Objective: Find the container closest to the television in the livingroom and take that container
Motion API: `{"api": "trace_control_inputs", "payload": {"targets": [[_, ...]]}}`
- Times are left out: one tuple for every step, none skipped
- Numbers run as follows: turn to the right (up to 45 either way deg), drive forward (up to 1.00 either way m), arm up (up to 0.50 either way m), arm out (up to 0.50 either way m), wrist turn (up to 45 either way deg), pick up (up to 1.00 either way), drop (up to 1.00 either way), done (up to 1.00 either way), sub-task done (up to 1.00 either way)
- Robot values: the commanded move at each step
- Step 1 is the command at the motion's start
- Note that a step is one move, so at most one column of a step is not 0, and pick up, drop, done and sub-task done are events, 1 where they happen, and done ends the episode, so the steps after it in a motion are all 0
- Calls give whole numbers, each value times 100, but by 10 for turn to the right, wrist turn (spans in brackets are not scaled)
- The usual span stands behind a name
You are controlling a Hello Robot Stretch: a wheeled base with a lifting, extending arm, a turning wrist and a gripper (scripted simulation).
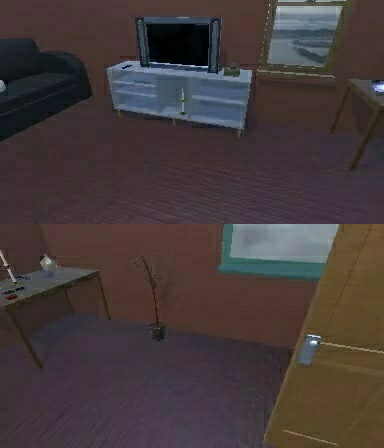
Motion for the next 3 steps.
{"api": "trace_control_inputs", "payload": {"targets": [[0, 100, 0, 0, 0, 0, 0, 0, 0], [-30, 0, 0, 0, 0, 0, 0, 0, 0], [0, 70, 0, 0, 0, 0, 0, 0, 0]]}}
